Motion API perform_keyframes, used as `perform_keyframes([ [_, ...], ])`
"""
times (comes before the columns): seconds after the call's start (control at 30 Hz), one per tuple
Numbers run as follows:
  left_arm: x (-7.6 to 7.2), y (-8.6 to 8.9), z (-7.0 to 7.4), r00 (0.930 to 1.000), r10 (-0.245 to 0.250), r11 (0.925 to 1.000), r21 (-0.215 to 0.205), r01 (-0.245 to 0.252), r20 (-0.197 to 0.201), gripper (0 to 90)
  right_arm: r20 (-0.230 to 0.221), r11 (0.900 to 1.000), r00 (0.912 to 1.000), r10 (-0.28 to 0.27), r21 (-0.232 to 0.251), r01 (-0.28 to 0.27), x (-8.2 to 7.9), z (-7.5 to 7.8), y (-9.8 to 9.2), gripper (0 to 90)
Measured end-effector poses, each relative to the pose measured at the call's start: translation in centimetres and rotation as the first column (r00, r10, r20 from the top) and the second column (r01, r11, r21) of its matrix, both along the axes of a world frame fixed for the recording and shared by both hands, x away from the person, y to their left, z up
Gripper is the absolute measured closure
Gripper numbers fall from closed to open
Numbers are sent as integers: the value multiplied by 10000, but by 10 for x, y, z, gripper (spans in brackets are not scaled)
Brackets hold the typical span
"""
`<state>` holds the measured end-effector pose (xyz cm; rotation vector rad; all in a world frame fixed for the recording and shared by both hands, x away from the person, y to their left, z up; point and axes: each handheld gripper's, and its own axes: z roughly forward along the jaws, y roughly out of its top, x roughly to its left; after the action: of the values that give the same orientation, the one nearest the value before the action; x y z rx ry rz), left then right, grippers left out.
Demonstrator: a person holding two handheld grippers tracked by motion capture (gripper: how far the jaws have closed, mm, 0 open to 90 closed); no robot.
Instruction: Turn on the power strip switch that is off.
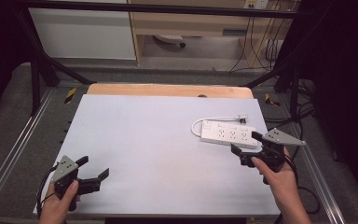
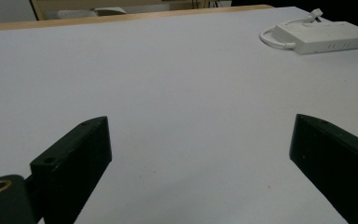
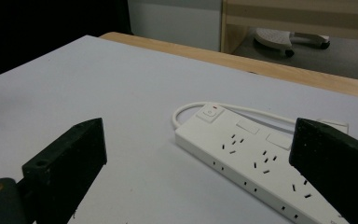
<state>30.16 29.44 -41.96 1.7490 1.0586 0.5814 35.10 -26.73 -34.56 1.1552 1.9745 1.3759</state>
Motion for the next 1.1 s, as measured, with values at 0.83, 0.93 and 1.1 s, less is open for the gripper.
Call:
perform_keyframes([
  [0.83,0,0,0,10000,-10,10000,-41,10,2,56,284,9998,9995,151,-98,-149,31,36,13,56],
  [0.93,0,1,0,10000,-6,10000,-35,6,1,56,338,9994,9992,208,-267,-199,38,40,14,48],
  [1.1,0,1,0,10000,7,10000,-38,-7,6,56,327,9996,9994,146,-264,-137,52,43,16,41],
])
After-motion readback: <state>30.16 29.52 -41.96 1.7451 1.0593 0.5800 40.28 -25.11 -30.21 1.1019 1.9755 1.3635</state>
